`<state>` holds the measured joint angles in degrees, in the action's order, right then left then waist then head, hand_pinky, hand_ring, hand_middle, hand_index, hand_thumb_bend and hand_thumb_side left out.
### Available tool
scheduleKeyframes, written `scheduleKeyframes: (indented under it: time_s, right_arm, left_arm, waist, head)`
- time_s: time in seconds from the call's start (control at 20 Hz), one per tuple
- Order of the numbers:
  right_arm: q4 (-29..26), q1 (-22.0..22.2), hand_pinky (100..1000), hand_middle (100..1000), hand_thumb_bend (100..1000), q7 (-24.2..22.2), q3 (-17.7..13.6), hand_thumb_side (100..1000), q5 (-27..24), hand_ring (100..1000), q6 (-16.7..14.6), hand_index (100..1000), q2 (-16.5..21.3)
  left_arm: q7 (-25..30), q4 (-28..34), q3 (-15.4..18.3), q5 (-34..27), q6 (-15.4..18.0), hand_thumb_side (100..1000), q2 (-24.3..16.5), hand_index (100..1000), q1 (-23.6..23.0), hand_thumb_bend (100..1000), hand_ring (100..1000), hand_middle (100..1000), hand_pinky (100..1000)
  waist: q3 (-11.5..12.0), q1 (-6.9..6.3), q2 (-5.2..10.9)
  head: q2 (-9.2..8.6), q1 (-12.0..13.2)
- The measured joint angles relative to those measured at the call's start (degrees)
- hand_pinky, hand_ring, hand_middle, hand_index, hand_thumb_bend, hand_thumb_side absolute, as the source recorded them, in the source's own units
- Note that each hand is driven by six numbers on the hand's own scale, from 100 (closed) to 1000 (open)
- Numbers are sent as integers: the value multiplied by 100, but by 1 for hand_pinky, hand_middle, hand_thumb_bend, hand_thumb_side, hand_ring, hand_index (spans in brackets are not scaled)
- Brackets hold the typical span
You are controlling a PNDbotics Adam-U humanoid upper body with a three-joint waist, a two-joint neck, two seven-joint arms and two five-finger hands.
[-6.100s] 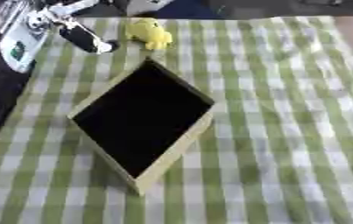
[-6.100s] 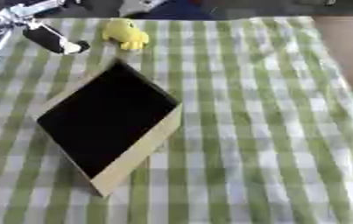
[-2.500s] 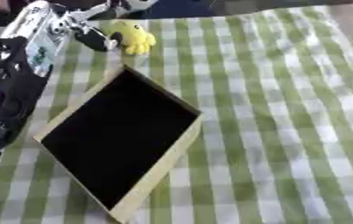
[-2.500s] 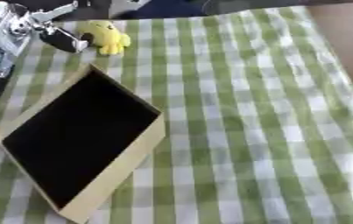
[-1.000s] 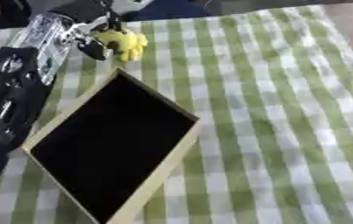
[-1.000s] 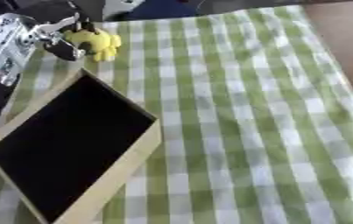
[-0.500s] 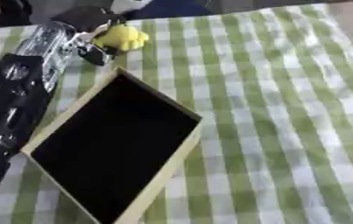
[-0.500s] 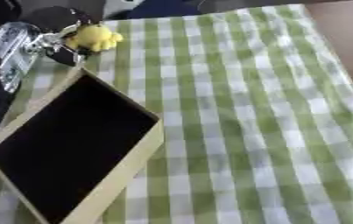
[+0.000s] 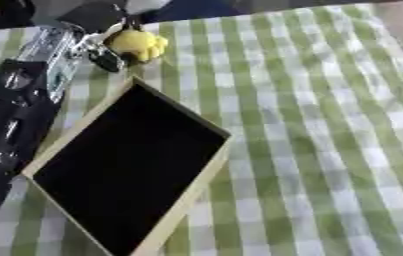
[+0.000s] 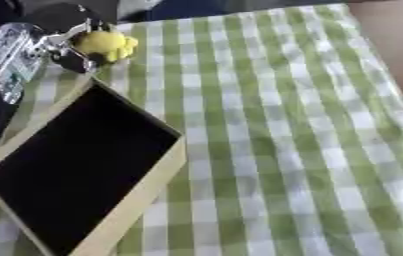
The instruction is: Pick up objects on the table and place them in the box.
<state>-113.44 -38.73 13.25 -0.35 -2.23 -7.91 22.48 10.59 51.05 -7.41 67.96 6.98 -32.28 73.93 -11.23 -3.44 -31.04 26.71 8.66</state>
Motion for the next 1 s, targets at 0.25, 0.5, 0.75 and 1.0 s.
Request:
scheduleKeyframes:
  time_s: [0.25,0.5,0.75,1.0]
  right_arm:
    - [0,41,726,613,100,-7,-1,1000,-39,717,7,803,0]
    - [0,63,728,614,100,-25,-2,1000,-39,719,22,804,-10]
    - [0,106,729,615,100,-26,-4,1000,-39,721,22,804,-50]
    - [0,200,730,616,100,-19,-29,1000,-35,724,21,804,-50]
  left_arm:
    - [-779,-11,-18,108,-184,100,24,496,-36,100,326,354,102]
    - [-789,-64,-49,38,-164,100,48,501,-36,100,329,361,107]
    - [-709,45,-97,-122,-131,100,48,501,-37,100,326,360,110]
    - [-534,498,-297,-543,-73,100,12,505,-105,100,336,361,130]
  waist:
    - [-33,-7,1]
    - [-20,-31,55]
    - [34,-33,210]
    - [236,-31,392]
  head:
    - [1,5]
    - [49,7]
    - [153,5]
    - [413,-60]
